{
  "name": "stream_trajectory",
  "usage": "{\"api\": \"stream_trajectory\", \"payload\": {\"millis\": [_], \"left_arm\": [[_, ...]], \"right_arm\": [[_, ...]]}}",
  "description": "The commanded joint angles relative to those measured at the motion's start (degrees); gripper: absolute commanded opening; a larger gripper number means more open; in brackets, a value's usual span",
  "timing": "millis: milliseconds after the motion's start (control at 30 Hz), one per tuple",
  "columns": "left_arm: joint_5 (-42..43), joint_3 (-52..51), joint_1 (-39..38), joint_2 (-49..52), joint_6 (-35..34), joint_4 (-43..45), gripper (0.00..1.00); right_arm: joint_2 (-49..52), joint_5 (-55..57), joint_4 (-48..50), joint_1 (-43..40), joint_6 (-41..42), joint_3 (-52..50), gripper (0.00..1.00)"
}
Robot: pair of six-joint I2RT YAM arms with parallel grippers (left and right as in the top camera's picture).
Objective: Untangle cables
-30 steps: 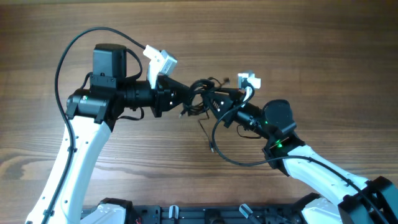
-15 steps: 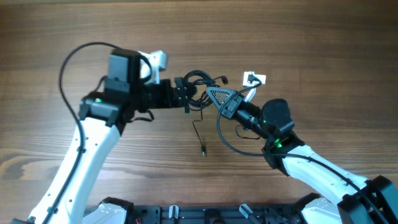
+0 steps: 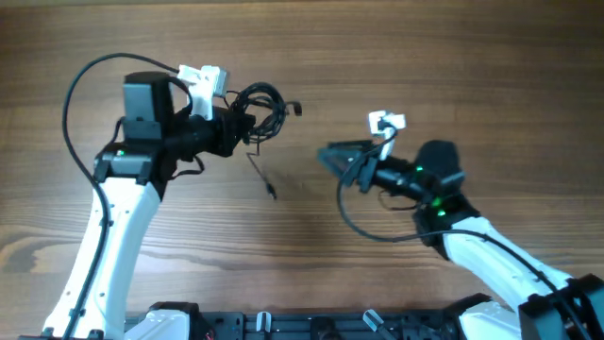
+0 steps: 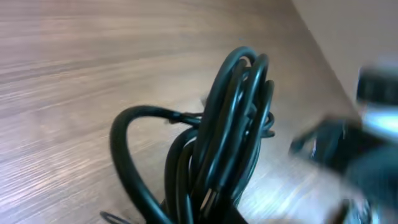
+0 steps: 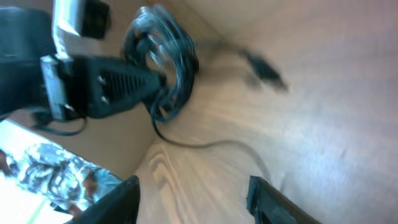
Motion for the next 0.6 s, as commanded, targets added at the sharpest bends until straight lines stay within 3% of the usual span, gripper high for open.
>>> {"api": "stream_trajectory", "payload": {"millis": [0, 100, 267, 433, 533, 567], "left_arm": [[11.47, -0.17, -0.20, 0.15, 23.47, -4.83, 0.04], [13.68, -0.17, -2.40, 0.15, 25.31, -5.44, 0.04], [13.84, -0.17, -7.43, 0.15, 25.29, -4.98, 0.04], [11.63, -0.17, -8.11, 0.15, 24.94, -3.21, 0.04], [10.82, -0.17, -8.11, 0.15, 20.06, 1.14, 0.04], [7.10, -0.17, -8.11, 0.15, 16.15, 2.56, 0.04]], "right_arm": [[-1.70, -1.81, 6.40, -4.42, -2.75, 0.28, 0.45], [-1.16, 5.35, 6.91, -2.67, -3.15, 0.31, 0.45], [2.08, 6.54, 4.37, 3.02, -5.99, 0.31, 0.44], [2.60, 1.62, -1.31, 6.19, -5.86, 0.28, 0.32], [2.60, 1.07, -1.84, 8.00, -5.49, 0.28, 0.31], [2.60, 1.07, -2.10, 8.11, -4.15, 0.28, 0.31]]}}
